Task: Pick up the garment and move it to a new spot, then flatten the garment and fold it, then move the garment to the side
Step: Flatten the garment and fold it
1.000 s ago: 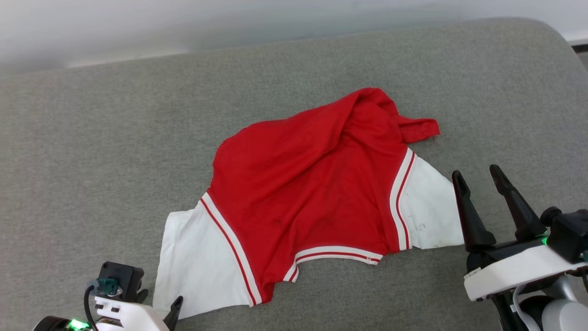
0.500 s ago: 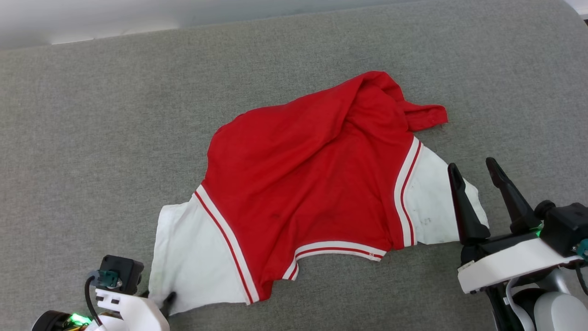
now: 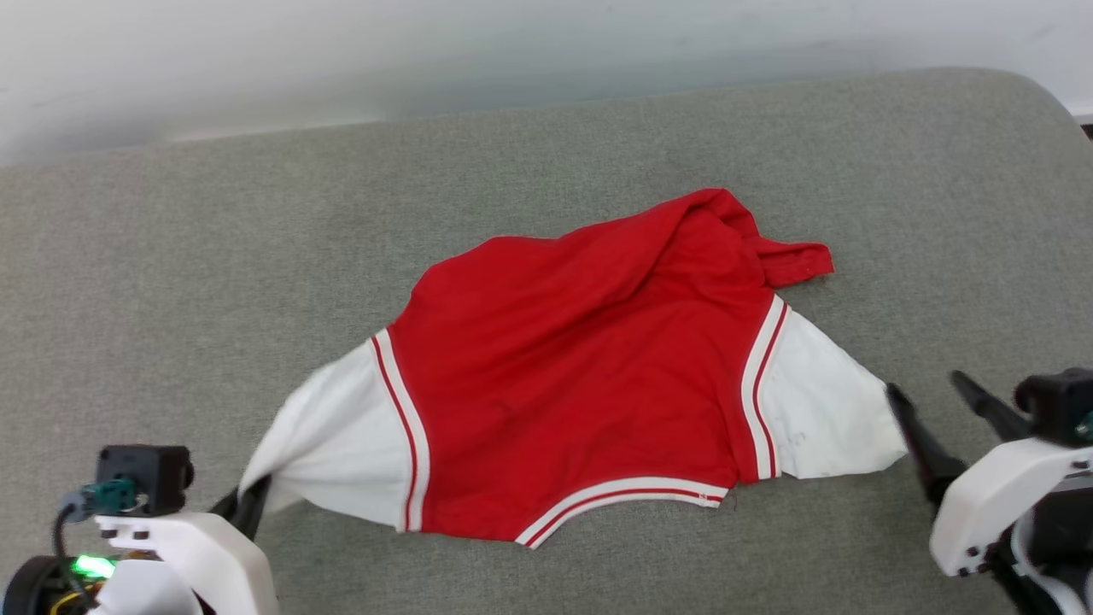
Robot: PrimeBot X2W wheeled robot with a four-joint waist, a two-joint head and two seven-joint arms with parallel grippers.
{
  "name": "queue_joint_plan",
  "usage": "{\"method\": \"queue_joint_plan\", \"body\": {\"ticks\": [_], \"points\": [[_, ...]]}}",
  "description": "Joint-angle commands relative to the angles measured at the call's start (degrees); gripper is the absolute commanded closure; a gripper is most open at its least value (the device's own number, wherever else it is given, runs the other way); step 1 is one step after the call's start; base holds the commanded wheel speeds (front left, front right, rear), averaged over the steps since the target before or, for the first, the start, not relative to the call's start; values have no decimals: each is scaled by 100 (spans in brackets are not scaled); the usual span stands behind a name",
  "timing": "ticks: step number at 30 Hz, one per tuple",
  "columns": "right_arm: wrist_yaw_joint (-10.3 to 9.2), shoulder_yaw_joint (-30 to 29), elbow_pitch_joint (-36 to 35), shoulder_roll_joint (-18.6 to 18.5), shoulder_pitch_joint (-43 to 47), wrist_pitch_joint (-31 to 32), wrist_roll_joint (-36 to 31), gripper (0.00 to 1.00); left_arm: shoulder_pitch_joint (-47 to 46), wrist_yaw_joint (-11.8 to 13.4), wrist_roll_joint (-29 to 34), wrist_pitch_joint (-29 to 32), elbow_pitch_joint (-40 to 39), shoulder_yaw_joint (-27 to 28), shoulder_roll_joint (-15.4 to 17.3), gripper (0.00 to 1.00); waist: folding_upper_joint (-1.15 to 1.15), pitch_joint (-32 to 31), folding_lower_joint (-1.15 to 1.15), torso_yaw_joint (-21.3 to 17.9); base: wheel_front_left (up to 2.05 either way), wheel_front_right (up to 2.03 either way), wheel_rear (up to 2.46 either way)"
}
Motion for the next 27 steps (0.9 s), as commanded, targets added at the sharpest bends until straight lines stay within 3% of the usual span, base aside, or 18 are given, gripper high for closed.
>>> {"method": "queue_joint_plan", "body": {"ticks": [1,6,10,21,27], "points": [[-5,-194,-103,-69,55,400,53,0,84,64,-1,-23,-262,130,67,100,0,-65,0,77,0,0,0],[-3,-577,-186,-106,102,1689,-73,0,204,166,23,108,-1030,306,191,100,0,30,0,201,0,0,0],[-4,-671,-154,-100,-11,2522,-104,0,149,90,-11,184,-1448,181,238,100,0,223,0,334,0,0,0],[-3,-668,494,72,-342,3174,-245,0,-152,-84,-93,155,-1572,-76,191,100,0,559,0,697,0,0,0],[-3,-519,943,79,-417,3093,-333,0,-219,-225,-220,74,-1465,-254,115,100,0,695,0,845,0,0,0]]}}
